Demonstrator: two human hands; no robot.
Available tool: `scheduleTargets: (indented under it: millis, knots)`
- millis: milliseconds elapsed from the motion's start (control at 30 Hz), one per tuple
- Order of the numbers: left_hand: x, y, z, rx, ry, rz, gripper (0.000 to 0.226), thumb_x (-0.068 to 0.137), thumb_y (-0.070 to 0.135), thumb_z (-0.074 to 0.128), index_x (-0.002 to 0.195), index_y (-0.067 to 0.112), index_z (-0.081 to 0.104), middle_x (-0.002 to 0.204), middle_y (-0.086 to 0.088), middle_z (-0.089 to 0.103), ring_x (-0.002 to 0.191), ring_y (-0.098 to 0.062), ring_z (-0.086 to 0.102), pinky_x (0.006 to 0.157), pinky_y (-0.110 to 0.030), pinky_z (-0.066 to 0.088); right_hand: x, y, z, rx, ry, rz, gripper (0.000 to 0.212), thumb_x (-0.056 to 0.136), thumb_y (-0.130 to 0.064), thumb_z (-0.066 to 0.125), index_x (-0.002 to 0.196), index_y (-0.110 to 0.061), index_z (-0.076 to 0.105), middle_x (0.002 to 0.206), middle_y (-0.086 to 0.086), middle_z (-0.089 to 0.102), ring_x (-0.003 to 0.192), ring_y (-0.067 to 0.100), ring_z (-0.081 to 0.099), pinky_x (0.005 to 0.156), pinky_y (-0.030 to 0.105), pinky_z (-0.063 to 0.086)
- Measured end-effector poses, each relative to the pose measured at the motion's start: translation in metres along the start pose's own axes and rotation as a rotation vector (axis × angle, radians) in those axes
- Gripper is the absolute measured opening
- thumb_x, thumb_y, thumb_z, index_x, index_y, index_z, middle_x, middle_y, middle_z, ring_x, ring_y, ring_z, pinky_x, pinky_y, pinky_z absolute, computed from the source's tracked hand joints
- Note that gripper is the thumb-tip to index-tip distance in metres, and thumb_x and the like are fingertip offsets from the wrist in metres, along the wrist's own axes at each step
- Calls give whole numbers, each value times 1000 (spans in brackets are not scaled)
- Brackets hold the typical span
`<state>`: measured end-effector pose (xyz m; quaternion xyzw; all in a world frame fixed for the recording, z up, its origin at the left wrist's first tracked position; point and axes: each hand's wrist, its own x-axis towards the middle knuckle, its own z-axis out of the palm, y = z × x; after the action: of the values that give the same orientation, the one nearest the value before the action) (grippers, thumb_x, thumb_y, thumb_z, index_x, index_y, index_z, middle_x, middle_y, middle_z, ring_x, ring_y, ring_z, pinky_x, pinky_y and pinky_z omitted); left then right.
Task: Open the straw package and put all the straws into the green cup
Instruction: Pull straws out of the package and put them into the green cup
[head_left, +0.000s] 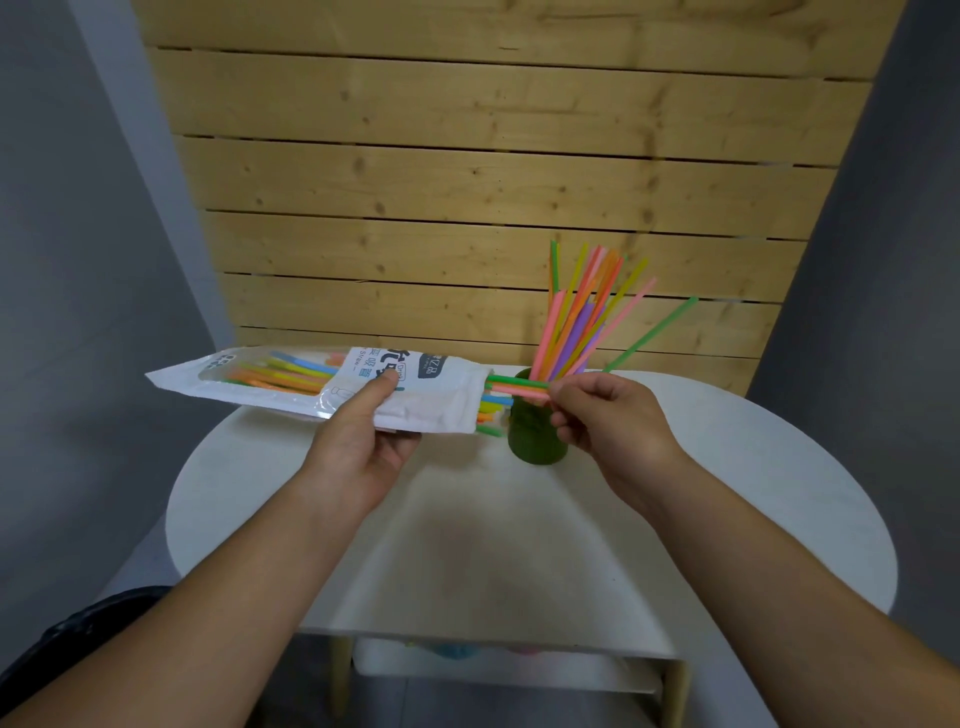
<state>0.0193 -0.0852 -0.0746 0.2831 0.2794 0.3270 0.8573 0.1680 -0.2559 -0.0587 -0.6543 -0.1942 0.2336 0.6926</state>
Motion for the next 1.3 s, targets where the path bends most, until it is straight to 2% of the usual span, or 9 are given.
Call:
scheduleTargets:
  millis: [133,233,333,533,633,733,933,1067,1300]
  knots:
    - [-1,2,0,-37,17,-2,19,91,7,74,109,11,68,89,-7,83,78,-20,81,55,-32,63,-1,1,-7,152,20,21,10,89,-19,72,88,-9,72,68,6,68,56,12,61,52,24,52]
    - [-2,2,2,-58,17,1,20,92,7,73,110,11,68,88,-7,83,77,-20,81,54,-31,63,-6,9,1,219,-7,125,29,79,-41,78,84,-13,72,68,5,67,54,14,60,52,27,54]
    - [-4,0,2,-65,13,-4,19,91,7,73,109,11,68,89,-8,83,77,-20,81,55,-32,63,-12,19,16,269,-69,267,46,78,-51,75,100,-11,71,74,6,65,58,16,63,55,29,56]
    - [-8,-6,4,-42,-4,-29,19,91,6,73,109,9,67,92,-11,83,79,-23,81,54,-33,63,-10,13,40,500,-19,159,17,93,-25,67,95,-9,67,70,3,58,57,7,57,54,21,52]
    - [-7,-6,4,-44,3,-32,21,91,6,74,110,9,67,93,-11,83,80,-23,81,56,-34,64,-6,5,37,577,45,125,16,94,-18,67,102,-5,68,75,5,61,60,8,60,56,19,54]
    - [-3,-3,3,-55,14,-20,20,91,7,73,110,10,68,92,-9,83,79,-21,81,57,-33,64,0,-1,27,487,112,56,16,96,-17,64,98,-2,68,84,13,65,74,18,66,62,23,58]
    - [5,1,-5,-75,50,10,23,92,7,72,114,11,66,90,-8,83,79,-21,81,55,-34,63,15,-27,-27,255,250,-159,22,98,-21,60,83,-7,68,63,3,73,56,11,69,59,21,59]
    - [9,1,-8,-60,60,18,20,93,8,72,112,12,66,93,-8,83,81,-21,80,58,-36,65,20,-36,-61,123,348,-239,23,98,-23,61,83,-9,68,74,10,72,60,15,72,65,24,60]
    - [7,-4,-5,-48,40,18,21,92,8,73,111,13,67,89,-6,83,79,-20,81,56,-35,64,19,-48,-83,-141,475,-388,25,96,-31,61,74,-19,68,69,4,70,56,17,70,68,36,62]
